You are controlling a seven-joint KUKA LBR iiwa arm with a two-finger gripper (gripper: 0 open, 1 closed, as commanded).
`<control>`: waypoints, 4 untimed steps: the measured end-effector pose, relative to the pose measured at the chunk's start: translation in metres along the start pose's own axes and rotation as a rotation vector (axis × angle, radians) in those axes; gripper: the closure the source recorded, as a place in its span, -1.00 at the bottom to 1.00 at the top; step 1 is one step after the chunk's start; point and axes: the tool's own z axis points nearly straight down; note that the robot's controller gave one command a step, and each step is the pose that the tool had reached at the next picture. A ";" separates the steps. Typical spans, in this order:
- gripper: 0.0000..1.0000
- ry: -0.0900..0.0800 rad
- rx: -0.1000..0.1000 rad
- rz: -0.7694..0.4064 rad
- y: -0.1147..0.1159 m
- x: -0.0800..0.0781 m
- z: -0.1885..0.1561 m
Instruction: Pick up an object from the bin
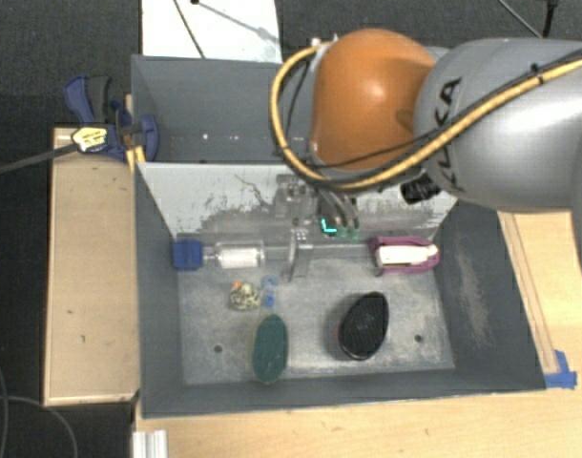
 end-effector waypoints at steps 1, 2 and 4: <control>-1.00 -0.002 0.000 -0.073 0.002 0.043 0.162; 1.00 -0.012 -0.008 -0.068 0.006 0.041 0.157; 1.00 -0.003 0.000 0.064 0.009 0.041 0.105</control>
Offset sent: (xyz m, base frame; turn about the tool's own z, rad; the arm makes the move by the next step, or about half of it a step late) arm -0.0440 0.0014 -0.1611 -0.0766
